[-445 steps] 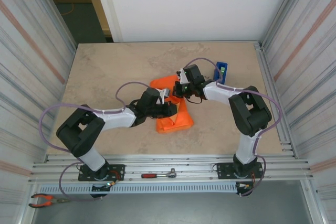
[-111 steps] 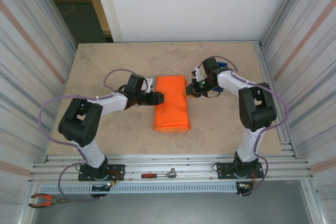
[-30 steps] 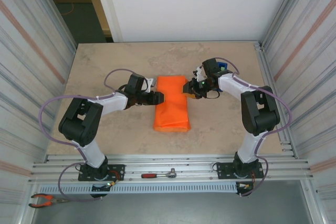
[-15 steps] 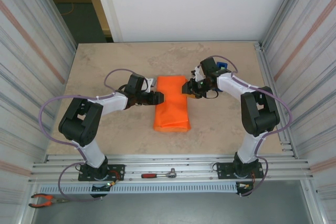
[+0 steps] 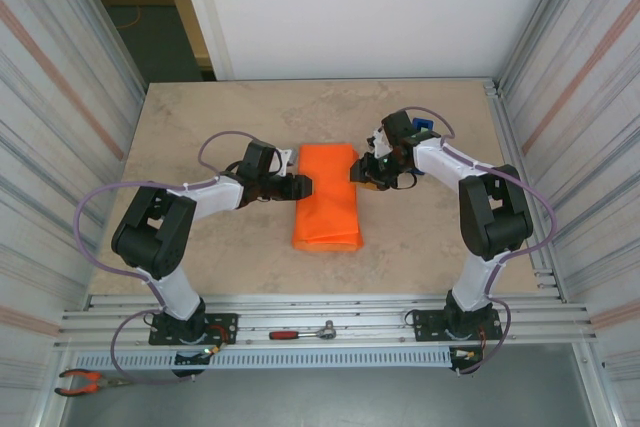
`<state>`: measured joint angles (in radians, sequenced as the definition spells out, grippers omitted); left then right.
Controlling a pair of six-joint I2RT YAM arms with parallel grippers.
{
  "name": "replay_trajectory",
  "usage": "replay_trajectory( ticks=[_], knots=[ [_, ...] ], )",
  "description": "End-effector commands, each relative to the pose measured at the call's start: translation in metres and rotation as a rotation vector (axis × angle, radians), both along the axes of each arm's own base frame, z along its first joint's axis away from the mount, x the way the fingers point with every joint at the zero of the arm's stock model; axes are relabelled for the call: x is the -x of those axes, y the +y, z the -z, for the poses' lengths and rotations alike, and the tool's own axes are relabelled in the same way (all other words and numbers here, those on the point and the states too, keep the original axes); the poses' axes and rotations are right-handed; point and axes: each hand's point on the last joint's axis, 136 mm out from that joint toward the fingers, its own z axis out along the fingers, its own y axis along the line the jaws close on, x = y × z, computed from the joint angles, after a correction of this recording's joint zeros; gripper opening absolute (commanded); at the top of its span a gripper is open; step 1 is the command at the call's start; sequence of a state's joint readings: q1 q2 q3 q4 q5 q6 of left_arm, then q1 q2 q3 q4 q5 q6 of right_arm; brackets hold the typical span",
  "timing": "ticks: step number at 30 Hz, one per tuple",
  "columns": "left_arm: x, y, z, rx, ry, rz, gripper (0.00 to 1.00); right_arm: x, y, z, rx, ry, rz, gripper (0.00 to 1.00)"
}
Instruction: Wrap the gift box in paper
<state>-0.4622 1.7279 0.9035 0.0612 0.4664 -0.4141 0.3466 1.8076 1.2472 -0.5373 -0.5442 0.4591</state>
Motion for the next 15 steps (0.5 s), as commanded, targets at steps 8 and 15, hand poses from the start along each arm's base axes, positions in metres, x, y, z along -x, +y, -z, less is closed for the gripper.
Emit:
replay_trajectory(
  ticks=[8, 15],
  knots=[
    [0.047, 0.022, 0.066, -0.176, 0.205, 0.035, 0.50, -0.005, -0.017, -0.030, 0.088, -0.115, 0.013, 0.06],
    [0.047, 0.022, 0.067, -0.176, 0.208, 0.035, 0.50, -0.006, -0.016, -0.021, 0.229, -0.134, -0.048, 0.00]
  ],
)
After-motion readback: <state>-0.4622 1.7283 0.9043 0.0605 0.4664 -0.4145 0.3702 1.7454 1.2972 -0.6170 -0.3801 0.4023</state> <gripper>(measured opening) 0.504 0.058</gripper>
